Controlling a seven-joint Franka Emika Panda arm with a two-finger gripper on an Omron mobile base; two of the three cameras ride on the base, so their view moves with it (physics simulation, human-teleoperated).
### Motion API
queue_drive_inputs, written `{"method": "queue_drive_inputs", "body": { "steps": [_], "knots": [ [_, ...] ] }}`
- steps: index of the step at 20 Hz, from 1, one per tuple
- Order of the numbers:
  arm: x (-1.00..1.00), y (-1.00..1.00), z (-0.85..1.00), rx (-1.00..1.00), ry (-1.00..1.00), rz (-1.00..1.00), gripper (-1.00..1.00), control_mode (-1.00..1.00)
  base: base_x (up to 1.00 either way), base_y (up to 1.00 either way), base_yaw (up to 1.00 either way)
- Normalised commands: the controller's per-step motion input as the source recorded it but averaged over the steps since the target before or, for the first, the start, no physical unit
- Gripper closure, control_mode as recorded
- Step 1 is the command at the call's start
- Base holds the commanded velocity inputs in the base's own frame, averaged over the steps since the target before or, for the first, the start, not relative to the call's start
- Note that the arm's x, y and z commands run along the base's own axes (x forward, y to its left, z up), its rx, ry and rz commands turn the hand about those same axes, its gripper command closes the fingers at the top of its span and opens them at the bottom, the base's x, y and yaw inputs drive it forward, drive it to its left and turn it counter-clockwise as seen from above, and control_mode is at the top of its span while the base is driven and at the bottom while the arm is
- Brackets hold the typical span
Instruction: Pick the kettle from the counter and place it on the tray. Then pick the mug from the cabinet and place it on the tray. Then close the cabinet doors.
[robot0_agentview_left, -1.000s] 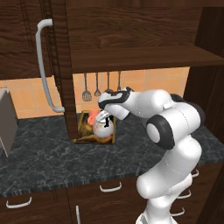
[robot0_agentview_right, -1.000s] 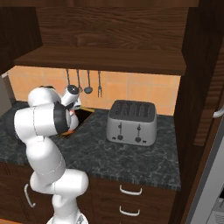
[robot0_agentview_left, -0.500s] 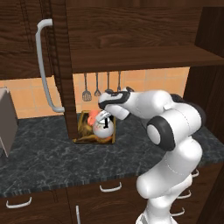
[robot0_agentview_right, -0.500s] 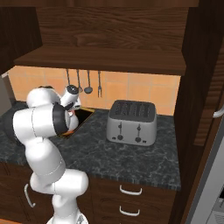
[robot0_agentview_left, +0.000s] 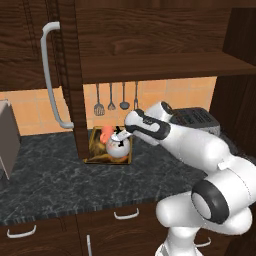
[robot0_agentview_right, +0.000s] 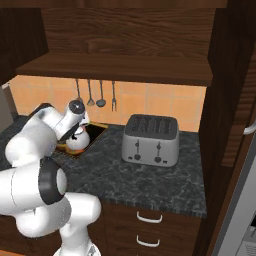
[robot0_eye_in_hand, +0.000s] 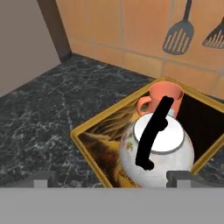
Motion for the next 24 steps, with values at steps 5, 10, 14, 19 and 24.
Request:
{"method": "queue_drive_inputs", "body": {
  "steps": [5, 10, 14, 19, 24],
  "knots": [
    [-0.97, -0.29, 0.52, 0.05, -0.07, -0.13, -1.0, -1.0, 0.0, 0.0, 0.0],
    [-0.68, -0.42, 0.61, 0.0, 0.0, -0.16, -1.0, -1.0, 0.0, 0.0, 0.0],
    [-0.48, -0.43, 0.39, 0.0, 0.0, -0.17, -1.0, -1.0, 0.0, 0.0, 0.0],
    [-0.29, -0.29, 0.09, 0.02, 0.0, -0.21, -1.0, -1.0, 0.0, 0.0, 0.0],
    [-0.03, -0.05, -0.11, 0.02, 0.0, -0.01, -1.0, -1.0, 0.0, 0.0, 0.0]
  ]
}}
